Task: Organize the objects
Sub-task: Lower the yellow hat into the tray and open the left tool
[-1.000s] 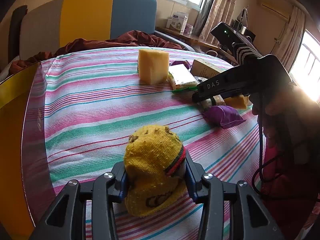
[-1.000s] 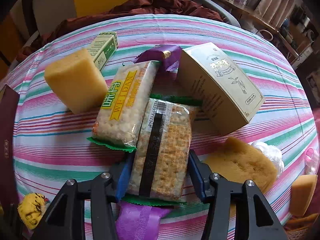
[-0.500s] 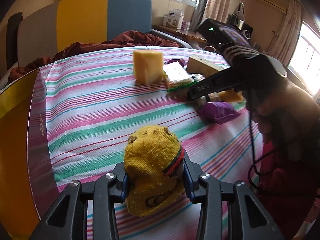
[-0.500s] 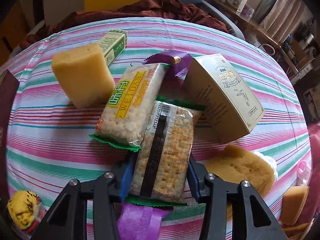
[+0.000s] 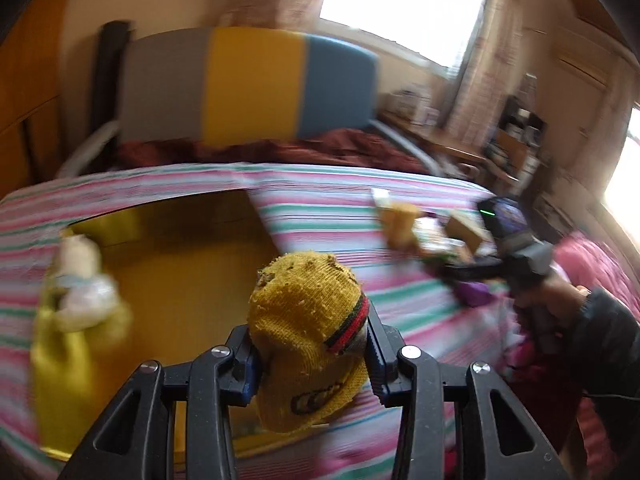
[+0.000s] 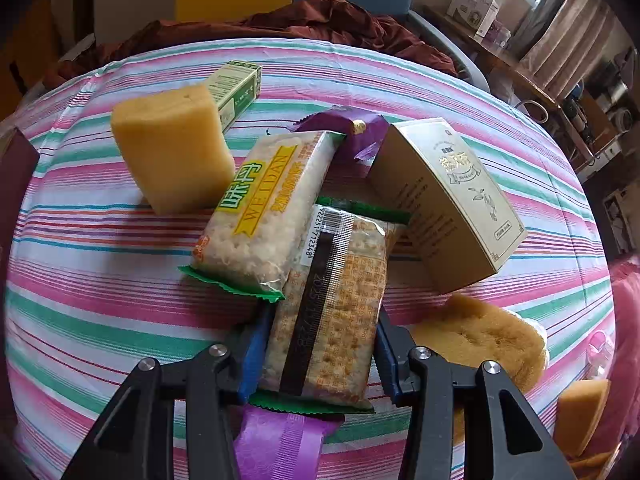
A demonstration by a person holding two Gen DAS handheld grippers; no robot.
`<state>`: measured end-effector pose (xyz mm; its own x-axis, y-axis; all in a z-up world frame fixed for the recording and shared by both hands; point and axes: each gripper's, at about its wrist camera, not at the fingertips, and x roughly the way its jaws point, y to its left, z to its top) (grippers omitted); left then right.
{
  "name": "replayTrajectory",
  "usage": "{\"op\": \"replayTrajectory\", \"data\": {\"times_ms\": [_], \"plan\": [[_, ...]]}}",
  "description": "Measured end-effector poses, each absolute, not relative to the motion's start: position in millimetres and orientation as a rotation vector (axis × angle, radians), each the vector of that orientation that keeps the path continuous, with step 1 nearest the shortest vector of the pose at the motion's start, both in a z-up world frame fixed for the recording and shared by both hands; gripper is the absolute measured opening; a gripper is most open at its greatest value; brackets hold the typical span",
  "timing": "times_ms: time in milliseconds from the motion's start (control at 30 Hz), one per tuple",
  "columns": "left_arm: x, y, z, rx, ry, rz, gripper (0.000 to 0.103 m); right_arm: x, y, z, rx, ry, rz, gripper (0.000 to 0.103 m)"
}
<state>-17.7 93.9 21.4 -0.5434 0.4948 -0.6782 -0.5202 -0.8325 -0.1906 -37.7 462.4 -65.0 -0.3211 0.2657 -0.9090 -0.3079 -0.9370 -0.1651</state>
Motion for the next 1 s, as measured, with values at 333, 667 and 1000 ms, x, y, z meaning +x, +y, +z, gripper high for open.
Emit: {"op": "replayTrajectory", "data": {"times_ms": [333, 667, 1000], "plan": [[-99.2, -3.5, -32.1, -1.354, 0.19, 2.589, 0.043, -32.1, 457.5, -62.4, -1.572, 0.029, 2.303, 0.048], [-114.8, -14.0, -34.7, -1.335, 0.239, 2.633, 0.058, -32.3, 460.4, -62.2, -1.574, 0.018, 2.307, 0.048], [-62.5, -27.0, -13.1, -1.238, 0.107, 2.731, 0.061, -31.3, 463.7, -60.6, -1.581, 0.023, 2.312, 0.047]]}}
